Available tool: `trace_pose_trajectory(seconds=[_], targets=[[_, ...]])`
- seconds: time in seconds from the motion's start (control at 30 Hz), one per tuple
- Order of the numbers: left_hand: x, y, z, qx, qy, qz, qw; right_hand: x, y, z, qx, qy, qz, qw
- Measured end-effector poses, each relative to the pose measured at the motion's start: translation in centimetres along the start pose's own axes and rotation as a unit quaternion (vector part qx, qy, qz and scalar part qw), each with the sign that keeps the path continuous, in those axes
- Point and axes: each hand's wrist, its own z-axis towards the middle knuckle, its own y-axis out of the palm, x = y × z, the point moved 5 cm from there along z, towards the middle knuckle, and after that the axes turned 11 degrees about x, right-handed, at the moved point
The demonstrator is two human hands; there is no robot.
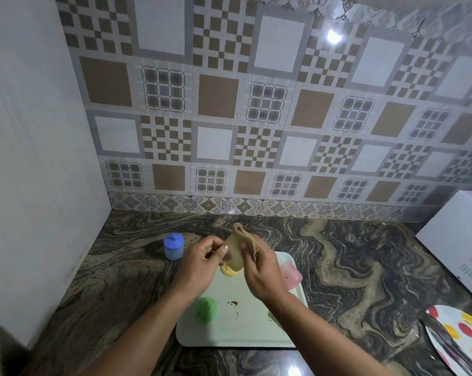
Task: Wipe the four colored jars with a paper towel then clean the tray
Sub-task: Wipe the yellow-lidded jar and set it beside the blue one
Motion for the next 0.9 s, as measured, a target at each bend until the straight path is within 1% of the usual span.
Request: trace_pose_trajectory(seconds=[0.03,0.07,0.1,0.13,0.17,0.2,0.23,0.27,0.3,0.33,0.37,0.4,0.43,0.47,0.5,0.57,0.6,0.63,0.7,0.77,0.8,0.83,0.87,0.9], targets=[[0.1,0.0,-0.1,-0.001,0.01,-0.003,1.0,0.5,0.1,0.5,0.005,0.107,0.081,0.991],[0.0,0.0,-0.2,-0.002,0.013,0.0,1.0,1.2,0.1,1.0,0.009,0.176,0.125,0.976],[-0.2,0.0,-0.1,-0.003,0.009,0.003,1.0,1.1,0.2,1.1,0.0,0.186,0.129,0.974],[-0.5,-0.1,-0.1,-0.005,0.003,0.006,1.0,0.3,0.0,0.9,0.0,0.142,0.098,0.985],[-0.7,-0.1,0.1,-0.005,-0.004,0.008,1.0,-0.7,-0.2,0.5,0.006,0.065,0.062,0.996],[-0.9,-0.1,0.2,-0.005,-0.011,0.007,1.0,-1.6,-0.2,-0.2,0.004,-0.021,0.026,0.999],[-0.8,-0.3,0.3,-0.003,-0.013,0.007,1.0,-2.1,-0.3,-0.7,0.002,-0.081,0.005,0.997],[-0.5,-0.3,0.3,-0.001,-0.007,0.005,1.0,-2.3,-0.3,-0.9,0.009,-0.108,-0.005,0.994],[-0.2,-0.3,0.3,0.001,0.0,0.0,1.0,-1.9,0.0,-1.0,0.018,-0.103,-0.006,0.994],[0.0,-0.3,0.1,-0.001,0.009,-0.006,1.0,-1.4,0.1,-0.8,0.026,-0.066,0.012,0.997],[0.1,-0.2,0.0,-0.004,0.017,-0.003,1.0,-0.7,0.0,-0.3,0.03,0.011,0.055,0.998],[0.0,-0.1,-0.2,-0.007,0.022,0.003,1.0,0.1,0.1,0.2,0.021,0.098,0.105,0.989],[-0.2,-0.1,-0.2,-0.005,0.018,0.017,1.0,0.9,0.3,0.8,0.012,0.147,0.133,0.98],[-0.5,0.0,-0.1,-0.001,0.007,0.034,0.999,0.8,0.4,1.0,-0.004,0.155,0.124,0.98],[-0.7,0.0,0.0,0.008,-0.006,0.057,0.998,0.6,0.4,0.8,-0.014,0.123,0.081,0.989],[-0.5,0.1,0.3,0.026,-0.019,0.108,0.994,0.0,1.1,0.2,-0.032,0.025,0.012,0.999],[-0.3,0.2,0.4,0.032,-0.02,0.126,0.991,-0.3,1.2,-0.1,-0.03,-0.002,-0.005,1.0],[0.0,0.2,0.4,0.037,-0.022,0.134,0.99,-0.6,1.2,-0.5,-0.02,-0.01,-0.003,1.0],[-0.2,0.1,0.4,0.046,-0.041,0.114,0.992,-0.9,1.1,-1.0,0.002,-0.011,0.001,1.0],[-0.6,0.1,0.2,0.043,-0.081,0.055,0.994,-1.7,0.7,-1.1,0.008,-0.038,-0.011,0.999],[-0.8,0.2,0.2,0.039,-0.099,0.017,0.994,-1.0,0.8,-1.2,-0.004,-0.037,0.007,0.999],[-0.9,0.3,0.2,0.033,-0.112,-0.019,0.993,0.2,1.0,-0.8,-0.012,-0.002,0.045,0.999],[-0.9,0.4,0.2,0.027,-0.118,-0.048,0.991,1.1,1.1,-0.3,-0.024,0.112,0.123,0.986],[-0.9,0.5,0.2,0.021,-0.125,-0.068,0.99,2.3,1.4,0.1,-0.026,0.256,0.22,0.941]])
